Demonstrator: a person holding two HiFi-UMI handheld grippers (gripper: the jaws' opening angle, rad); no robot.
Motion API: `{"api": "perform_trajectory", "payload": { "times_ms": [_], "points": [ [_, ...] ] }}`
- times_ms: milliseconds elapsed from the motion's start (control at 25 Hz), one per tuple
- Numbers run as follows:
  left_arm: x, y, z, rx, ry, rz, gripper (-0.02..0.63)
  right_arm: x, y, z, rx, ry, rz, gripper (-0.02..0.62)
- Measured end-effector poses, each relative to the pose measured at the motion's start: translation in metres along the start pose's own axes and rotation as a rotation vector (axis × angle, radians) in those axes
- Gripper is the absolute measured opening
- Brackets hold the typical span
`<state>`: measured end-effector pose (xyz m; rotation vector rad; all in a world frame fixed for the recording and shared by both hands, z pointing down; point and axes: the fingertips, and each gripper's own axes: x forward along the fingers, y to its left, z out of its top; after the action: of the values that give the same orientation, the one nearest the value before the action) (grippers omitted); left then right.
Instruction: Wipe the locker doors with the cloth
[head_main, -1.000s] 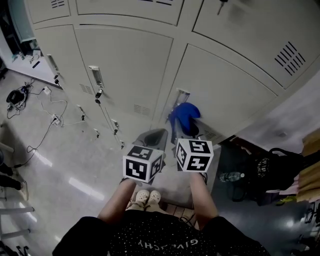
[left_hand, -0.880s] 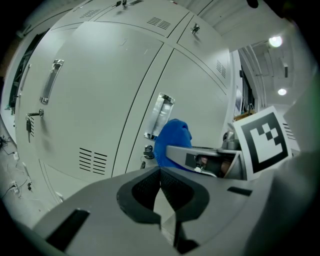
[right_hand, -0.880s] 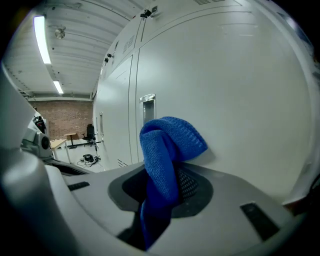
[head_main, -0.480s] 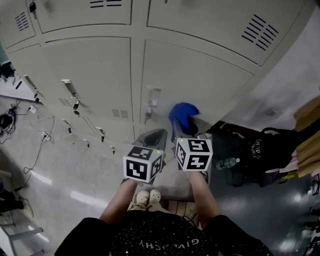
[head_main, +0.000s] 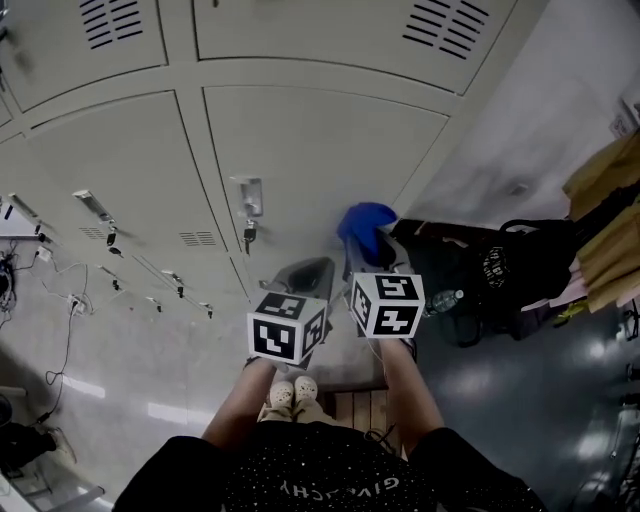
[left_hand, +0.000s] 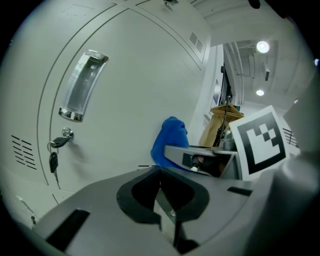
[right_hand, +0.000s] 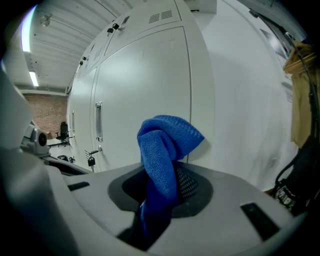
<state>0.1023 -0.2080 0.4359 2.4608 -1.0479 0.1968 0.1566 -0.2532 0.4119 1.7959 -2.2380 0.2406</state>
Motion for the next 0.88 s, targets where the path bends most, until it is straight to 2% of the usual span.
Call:
{"api": "perform_trajectory", "payload": {
  "times_ms": [280, 600, 720, 880],
  "points": [
    [0.019, -0.02, -0.004, 0.009, 0.02, -0.042, 0.009, -0.011, -0.034, -0.007, 0.015, 0.009, -0.063, 0.094],
    [0.03, -0.028, -0.003, 0.005, 0.025, -0.055, 0.009, -0.013, -0.046, -0.011, 0.026, 0.016, -0.075, 0.094],
    [0.028, -0.022, -0.005, 0.002, 0.027, -0.037, 0.009, -0.012, -0.039, -0.014, 0.039, 0.024, -0.056, 0.094],
    [0.016, -0.001, -0.009, -0.014, 0.027, 0.017, 0.009, -0.006, -0.006, -0.018, 0.017, 0.032, 0.014, 0.094]
  ]
}}
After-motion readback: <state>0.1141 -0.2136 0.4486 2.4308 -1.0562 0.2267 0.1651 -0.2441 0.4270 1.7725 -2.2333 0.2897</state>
